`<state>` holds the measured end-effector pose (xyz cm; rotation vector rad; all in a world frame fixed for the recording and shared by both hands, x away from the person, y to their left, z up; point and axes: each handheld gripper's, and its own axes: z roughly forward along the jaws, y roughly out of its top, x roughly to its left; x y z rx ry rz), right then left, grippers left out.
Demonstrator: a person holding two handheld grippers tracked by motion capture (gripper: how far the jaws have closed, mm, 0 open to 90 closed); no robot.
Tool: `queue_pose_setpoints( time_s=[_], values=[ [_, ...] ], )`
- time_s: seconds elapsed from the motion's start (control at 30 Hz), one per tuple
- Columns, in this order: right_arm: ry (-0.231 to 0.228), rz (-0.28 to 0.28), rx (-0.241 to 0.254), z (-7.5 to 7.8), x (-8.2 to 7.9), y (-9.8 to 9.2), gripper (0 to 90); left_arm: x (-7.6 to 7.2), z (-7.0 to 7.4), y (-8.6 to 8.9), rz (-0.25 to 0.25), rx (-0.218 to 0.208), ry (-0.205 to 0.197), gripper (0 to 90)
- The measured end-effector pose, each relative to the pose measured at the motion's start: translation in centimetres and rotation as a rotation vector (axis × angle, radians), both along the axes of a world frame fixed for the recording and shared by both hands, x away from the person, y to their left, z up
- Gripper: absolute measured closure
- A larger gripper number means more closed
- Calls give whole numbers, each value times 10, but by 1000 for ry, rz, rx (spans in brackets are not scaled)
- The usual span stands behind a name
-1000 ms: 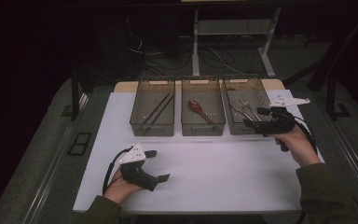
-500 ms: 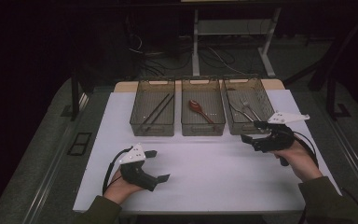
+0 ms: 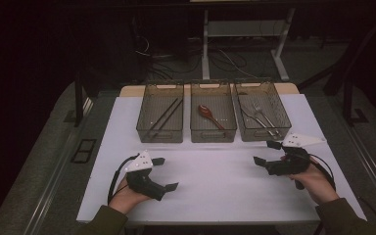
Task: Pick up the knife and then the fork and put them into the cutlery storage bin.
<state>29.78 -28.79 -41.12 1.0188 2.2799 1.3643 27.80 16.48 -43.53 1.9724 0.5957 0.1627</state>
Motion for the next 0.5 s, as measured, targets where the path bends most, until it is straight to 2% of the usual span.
queue_pose_setpoints(
  time_s=[0.27,0.5],
  values=[
    [-2,6,7,-11,-15,-5,171,0,0,0,2,0,1,0],
    [-14,-10,38,-17,-25,-10,171,0,0,0,-3,5,-4,0]
  ],
)
